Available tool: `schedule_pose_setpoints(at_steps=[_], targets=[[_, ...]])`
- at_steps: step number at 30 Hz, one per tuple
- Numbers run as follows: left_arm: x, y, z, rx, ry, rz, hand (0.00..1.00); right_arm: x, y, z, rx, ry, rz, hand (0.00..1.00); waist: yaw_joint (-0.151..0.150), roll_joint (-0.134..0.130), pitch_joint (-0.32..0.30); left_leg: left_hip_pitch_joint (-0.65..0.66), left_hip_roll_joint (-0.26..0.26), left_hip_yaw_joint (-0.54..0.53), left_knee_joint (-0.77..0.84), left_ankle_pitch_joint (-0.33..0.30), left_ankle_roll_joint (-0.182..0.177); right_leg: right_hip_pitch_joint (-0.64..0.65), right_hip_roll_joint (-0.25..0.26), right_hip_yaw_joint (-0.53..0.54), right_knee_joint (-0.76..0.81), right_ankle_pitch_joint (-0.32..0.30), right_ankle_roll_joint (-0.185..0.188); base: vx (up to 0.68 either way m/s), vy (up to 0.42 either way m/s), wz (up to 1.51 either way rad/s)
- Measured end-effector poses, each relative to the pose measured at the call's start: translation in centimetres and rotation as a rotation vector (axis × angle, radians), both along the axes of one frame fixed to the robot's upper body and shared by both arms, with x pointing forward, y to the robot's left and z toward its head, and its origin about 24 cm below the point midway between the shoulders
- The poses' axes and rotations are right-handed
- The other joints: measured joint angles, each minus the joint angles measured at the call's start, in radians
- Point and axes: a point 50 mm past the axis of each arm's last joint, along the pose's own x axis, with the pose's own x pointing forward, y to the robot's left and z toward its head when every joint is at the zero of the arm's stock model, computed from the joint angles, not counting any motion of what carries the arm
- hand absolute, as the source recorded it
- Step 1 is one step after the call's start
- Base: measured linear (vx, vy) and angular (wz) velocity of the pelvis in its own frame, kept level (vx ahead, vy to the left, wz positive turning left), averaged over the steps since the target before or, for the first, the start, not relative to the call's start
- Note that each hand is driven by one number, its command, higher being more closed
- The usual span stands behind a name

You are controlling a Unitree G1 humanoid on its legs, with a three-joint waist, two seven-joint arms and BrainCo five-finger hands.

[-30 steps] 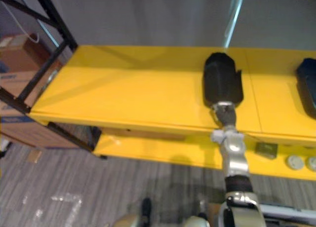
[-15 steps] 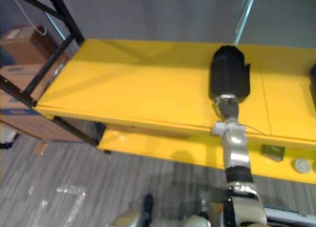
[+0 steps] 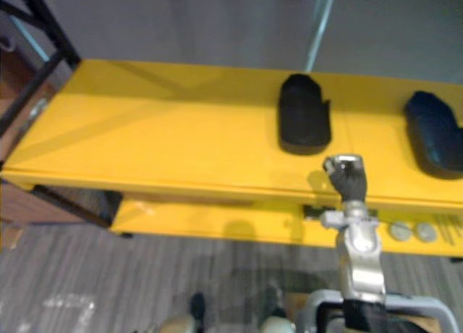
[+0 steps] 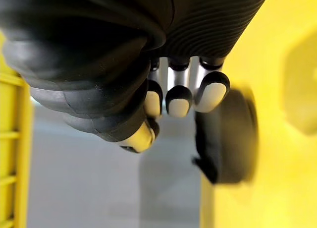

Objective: Walk over and take plastic housings, then place them on the shelf

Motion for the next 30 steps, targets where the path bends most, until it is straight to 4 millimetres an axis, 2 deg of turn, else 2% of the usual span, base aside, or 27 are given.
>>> schedule_pose_setpoints(at_steps=[4,5,9,13,15,19,22,27,28,30], targets=[[0.0,0.0,0.0,0.006,-0.008,0.004,0.00,-1.8,-0.9,-1.3,0.034,0.033,-0.058,1.00,-0.008,0.001,-0.046,0.011,0.006,0.013,0.000,-0.005,-0.003,0.001,0.007,0.012,0.000,0.006,-0.004,0.00,-0.005,-0.12],[-0.1,-0.2,-0.1,0.003,-0.008,0.009,0.00,-2.3,-1.1,-1.8,0.049,0.053,-0.081,0.00,-0.005,0.005,-0.060,0.012,0.009,0.027,0.000,-0.009,0.000,-0.007,0.010,0.028,0.000,0.009,-0.008,-0.02,0.012,-0.22],[-0.2,-0.3,-0.1,0.013,0.005,0.020,0.00,-3.7,-1.1,-4.1,0.141,0.130,-0.152,0.00,-0.008,0.012,-0.072,0.027,0.017,0.058,0.000,-0.004,-0.007,-0.012,0.021,0.053,-0.002,0.016,-0.014,-0.05,-0.008,-0.27],[-0.2,-0.3,-0.1,0.022,0.000,0.023,0.00,-5.3,-1.1,-5.9,0.198,0.187,-0.210,0.00,-0.031,0.018,-0.080,0.027,0.016,0.070,0.000,-0.005,-0.014,-0.012,0.021,0.053,-0.020,0.013,-0.014,-0.08,-0.028,-0.15],[-0.1,-0.5,-0.1,0.023,0.003,0.020,0.00,-6.5,-1.4,-7.5,0.247,0.239,-0.273,0.00,-0.042,0.030,-0.086,0.028,0.022,0.086,0.000,0.002,-0.019,-0.014,0.026,0.055,-0.030,0.001,-0.014,-0.09,-0.040,-0.17],[0.0,-1.1,-0.2,0.018,0.004,0.033,0.00,-7.7,-1.5,-9.0,0.281,0.292,-0.330,0.00,-0.046,0.045,-0.096,0.027,0.018,0.088,-0.001,0.003,-0.018,-0.014,0.026,0.050,-0.034,-0.008,-0.010,-0.04,-0.007,0.05],[0.2,-1.3,-0.2,0.022,0.005,0.019,0.00,-7.8,-0.9,-9.1,0.298,0.266,-0.327,0.00,-0.043,0.051,-0.100,0.025,0.009,0.088,-0.001,0.003,-0.018,-0.013,0.021,0.049,-0.038,-0.009,-0.008,0.01,0.022,0.01],[0.4,-1.1,-0.1,0.027,-0.004,0.020,0.00,-7.8,-0.9,-8.9,0.299,0.245,-0.344,0.00,-0.027,0.041,-0.104,0.025,0.003,0.087,-0.001,0.002,-0.012,-0.008,0.016,0.046,-0.038,-0.006,-0.006,0.07,0.028,0.02],[1.4,-0.8,0.1,0.049,-0.028,-0.020,0.00,-6.1,0.1,-8.6,0.308,0.222,-0.290,0.00,-0.027,0.036,-0.109,0.044,-0.001,0.080,-0.002,-0.007,-0.012,0.023,0.012,0.019,-0.049,-0.015,-0.008,0.05,0.014,0.00],[1.4,-0.8,0.1,0.049,-0.028,-0.020,0.00,-6.1,0.1,-8.6,0.308,0.222,-0.290,0.00,-0.027,0.037,-0.108,0.044,-0.001,0.080,-0.002,-0.007,-0.012,0.023,0.011,0.019,-0.048,-0.015,-0.008,0.00,0.000,0.00]])
